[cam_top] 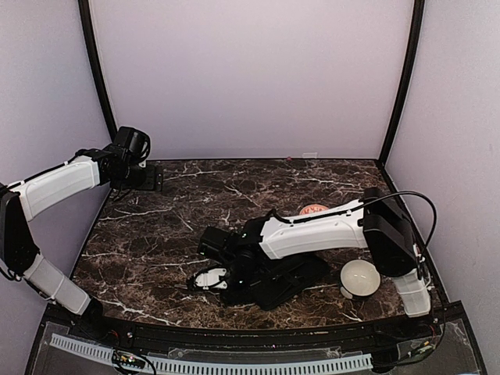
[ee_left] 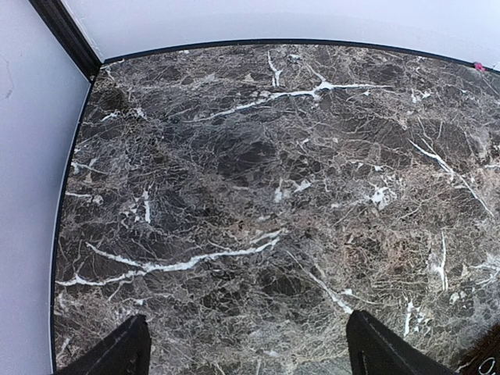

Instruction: Sort the hair-cutting tools

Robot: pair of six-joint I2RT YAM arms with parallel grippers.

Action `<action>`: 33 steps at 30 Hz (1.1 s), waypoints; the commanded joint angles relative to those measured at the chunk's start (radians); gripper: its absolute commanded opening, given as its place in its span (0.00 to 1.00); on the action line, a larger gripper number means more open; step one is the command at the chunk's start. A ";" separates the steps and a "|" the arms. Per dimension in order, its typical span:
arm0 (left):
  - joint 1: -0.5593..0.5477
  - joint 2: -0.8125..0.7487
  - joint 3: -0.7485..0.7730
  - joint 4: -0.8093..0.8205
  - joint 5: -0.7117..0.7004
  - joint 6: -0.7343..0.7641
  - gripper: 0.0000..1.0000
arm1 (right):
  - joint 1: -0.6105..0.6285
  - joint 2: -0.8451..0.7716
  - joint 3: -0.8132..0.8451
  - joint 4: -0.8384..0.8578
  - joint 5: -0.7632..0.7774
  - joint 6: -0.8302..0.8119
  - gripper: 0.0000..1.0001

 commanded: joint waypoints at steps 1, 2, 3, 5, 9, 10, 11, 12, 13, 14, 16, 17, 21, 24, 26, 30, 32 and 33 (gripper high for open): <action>-0.002 -0.012 -0.004 -0.005 0.011 0.012 0.89 | 0.011 0.037 0.044 0.005 -0.020 0.031 0.27; -0.002 -0.012 -0.004 -0.005 0.011 0.013 0.89 | 0.012 0.041 0.052 0.000 -0.017 0.035 0.27; -0.002 -0.012 -0.004 -0.005 0.012 0.013 0.89 | 0.011 0.042 0.057 -0.005 -0.012 0.040 0.26; -0.001 -0.011 -0.005 -0.005 0.013 0.014 0.89 | 0.012 0.031 0.061 -0.002 0.010 0.053 0.26; -0.002 -0.009 -0.004 -0.005 0.014 0.013 0.89 | 0.028 -0.017 0.049 0.017 0.030 0.066 0.26; -0.002 -0.008 -0.004 -0.005 0.014 0.013 0.89 | 0.032 -0.021 0.047 0.019 0.025 0.069 0.26; -0.003 -0.007 -0.003 -0.005 0.015 0.015 0.89 | 0.033 -0.022 0.053 0.018 0.019 0.071 0.26; -0.002 -0.006 -0.004 -0.005 0.016 0.014 0.89 | 0.035 -0.015 0.059 0.016 0.014 0.074 0.26; -0.002 -0.005 -0.004 -0.006 0.016 0.014 0.89 | 0.035 -0.009 0.064 0.013 0.010 0.074 0.26; -0.002 -0.005 -0.004 -0.005 0.015 0.014 0.89 | 0.035 0.000 0.072 0.007 0.007 0.073 0.26; -0.001 -0.003 -0.005 -0.005 0.014 0.015 0.89 | 0.034 0.015 0.082 0.003 0.005 0.073 0.26; -0.002 -0.003 -0.004 -0.005 0.013 0.017 0.89 | 0.036 0.020 0.086 0.002 0.004 0.075 0.25; -0.002 -0.001 -0.005 -0.005 0.011 0.017 0.89 | 0.046 0.005 0.097 -0.012 0.009 0.077 0.24; -0.002 0.000 -0.004 -0.005 0.015 0.017 0.89 | 0.054 -0.024 0.079 0.004 0.019 0.076 0.25; -0.002 0.002 -0.002 -0.005 0.018 0.017 0.89 | 0.058 -0.027 0.079 0.010 0.019 0.079 0.25; -0.002 0.000 -0.003 -0.005 0.019 0.018 0.89 | 0.062 0.015 0.112 -0.011 0.015 0.083 0.26; -0.002 0.000 -0.004 -0.006 0.017 0.017 0.89 | 0.062 0.036 0.127 -0.018 0.016 0.086 0.26; -0.002 0.000 -0.004 -0.006 0.017 0.017 0.89 | 0.063 0.043 0.132 -0.020 0.020 0.087 0.27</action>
